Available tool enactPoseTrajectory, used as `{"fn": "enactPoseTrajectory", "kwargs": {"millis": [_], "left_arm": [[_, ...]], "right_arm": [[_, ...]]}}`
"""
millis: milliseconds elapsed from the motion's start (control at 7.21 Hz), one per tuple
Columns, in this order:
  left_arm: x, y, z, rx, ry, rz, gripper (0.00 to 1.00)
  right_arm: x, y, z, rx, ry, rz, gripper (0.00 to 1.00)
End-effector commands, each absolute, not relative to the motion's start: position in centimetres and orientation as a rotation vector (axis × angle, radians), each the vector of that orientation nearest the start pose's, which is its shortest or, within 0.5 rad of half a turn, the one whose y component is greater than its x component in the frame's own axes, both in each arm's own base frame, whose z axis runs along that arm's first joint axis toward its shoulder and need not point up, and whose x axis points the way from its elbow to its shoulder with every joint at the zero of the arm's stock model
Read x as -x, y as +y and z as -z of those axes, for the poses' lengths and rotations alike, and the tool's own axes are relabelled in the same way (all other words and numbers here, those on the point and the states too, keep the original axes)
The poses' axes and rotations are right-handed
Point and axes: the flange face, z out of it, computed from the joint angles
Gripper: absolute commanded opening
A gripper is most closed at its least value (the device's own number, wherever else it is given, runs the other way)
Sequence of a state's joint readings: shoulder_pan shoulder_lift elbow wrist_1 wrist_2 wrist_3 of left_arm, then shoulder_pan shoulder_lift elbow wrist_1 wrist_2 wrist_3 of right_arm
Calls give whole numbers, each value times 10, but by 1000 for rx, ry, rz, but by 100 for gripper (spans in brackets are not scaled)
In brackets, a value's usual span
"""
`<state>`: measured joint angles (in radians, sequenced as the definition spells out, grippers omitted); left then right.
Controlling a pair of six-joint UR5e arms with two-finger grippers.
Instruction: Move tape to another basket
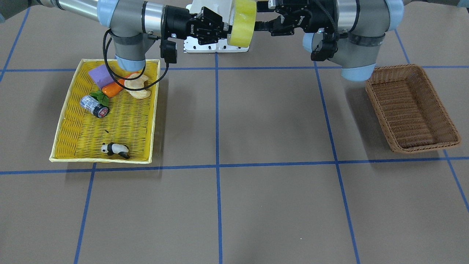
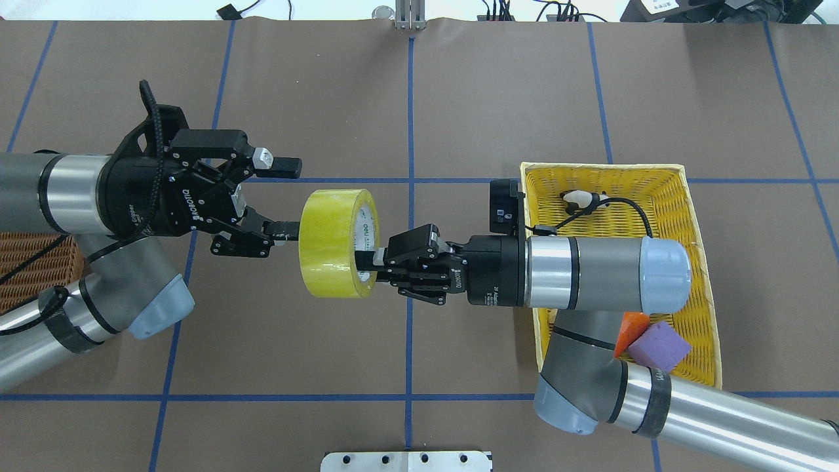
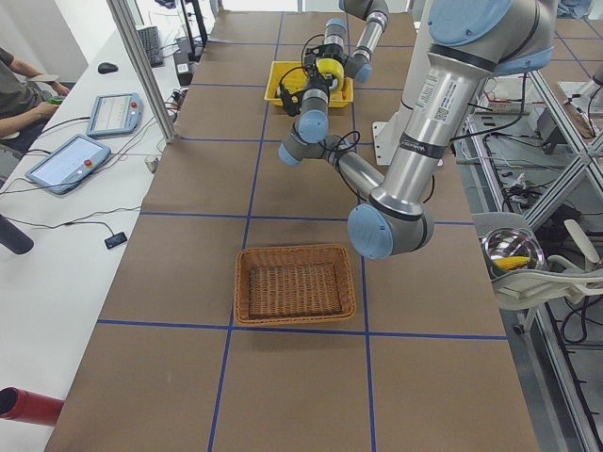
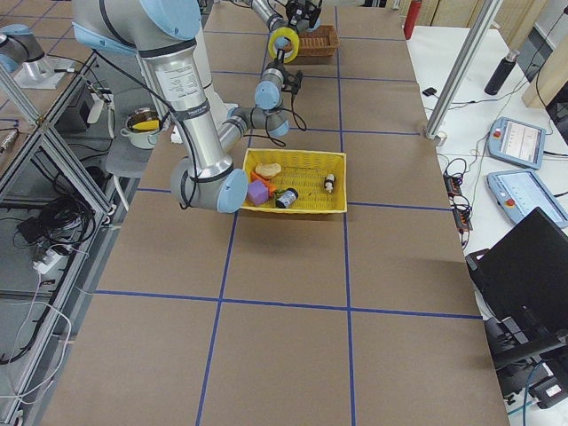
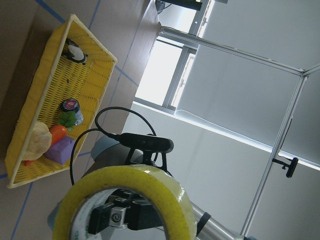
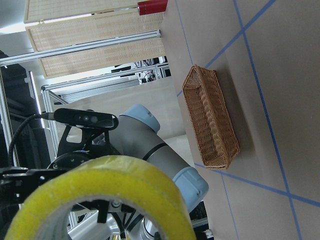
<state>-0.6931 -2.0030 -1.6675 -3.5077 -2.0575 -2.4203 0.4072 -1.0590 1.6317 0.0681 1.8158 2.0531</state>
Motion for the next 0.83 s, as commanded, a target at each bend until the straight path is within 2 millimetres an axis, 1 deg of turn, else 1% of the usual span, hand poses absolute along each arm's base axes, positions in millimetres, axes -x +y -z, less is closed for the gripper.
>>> {"fn": "enactPoseTrajectory", "kwargs": {"millis": [0, 139, 416, 555, 694], "left_arm": [[-328, -377, -219, 398, 2311, 140, 85], [-325, -374, -216, 397, 2320, 130, 83], [-322, -370, -211, 399, 2333, 113, 74], [-322, -370, -211, 399, 2334, 112, 63], [-322, -369, -211, 400, 2335, 110, 43]], "right_arm": [[467, -319, -176, 242, -2204, -230, 0], [466, -319, -175, 241, -2210, -229, 0], [465, -318, -175, 242, -2217, -226, 0], [465, -318, -175, 242, -2218, -225, 0], [463, -318, -176, 240, -2232, -221, 0]]}}
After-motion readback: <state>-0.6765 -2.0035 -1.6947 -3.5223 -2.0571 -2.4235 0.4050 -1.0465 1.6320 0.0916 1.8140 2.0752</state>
